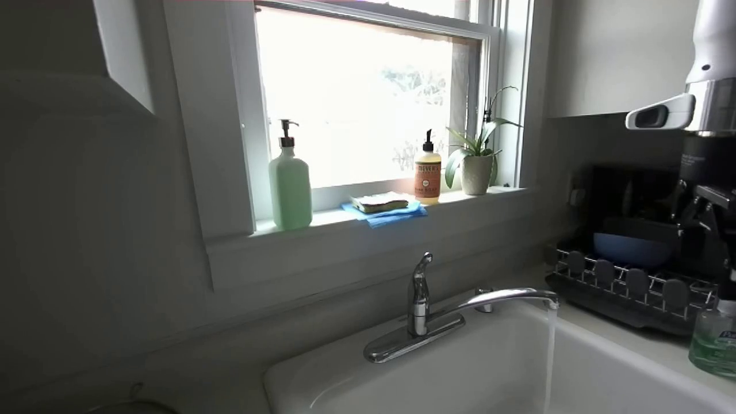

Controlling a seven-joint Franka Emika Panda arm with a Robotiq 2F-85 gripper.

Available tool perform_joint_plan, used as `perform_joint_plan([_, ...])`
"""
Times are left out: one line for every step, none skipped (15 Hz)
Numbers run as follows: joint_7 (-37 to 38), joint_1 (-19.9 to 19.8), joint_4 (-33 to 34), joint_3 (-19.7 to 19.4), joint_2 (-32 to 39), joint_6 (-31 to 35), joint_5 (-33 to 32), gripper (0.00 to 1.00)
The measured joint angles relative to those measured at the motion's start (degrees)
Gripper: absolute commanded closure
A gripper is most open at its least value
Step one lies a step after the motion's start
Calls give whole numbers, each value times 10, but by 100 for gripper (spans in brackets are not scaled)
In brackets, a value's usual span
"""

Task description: Turn the faucet off

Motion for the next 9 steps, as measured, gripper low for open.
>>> perform_joint_plan([-1,-4,0,-8,-1,19,0,0])
perform_joint_plan([-1,-8,0,-15,-1,40,0,0])
perform_joint_plan([0,-11,-1,-22,-1,63,0,0])
perform_joint_plan([1,-14,-2,-27,0,87,1,0])
perform_joint_plan([3,-16,-4,-32,0,113,3,0])
perform_joint_plan([8,-16,-5,-36,2,142,5,0])
perform_joint_plan([13,-16,-5,-37,5,170,9,0])
perform_joint_plan([19,-16,-5,-37,9,197,13,0])
perform_joint_plan([26,-15,-5,-36,17,224,17,0])
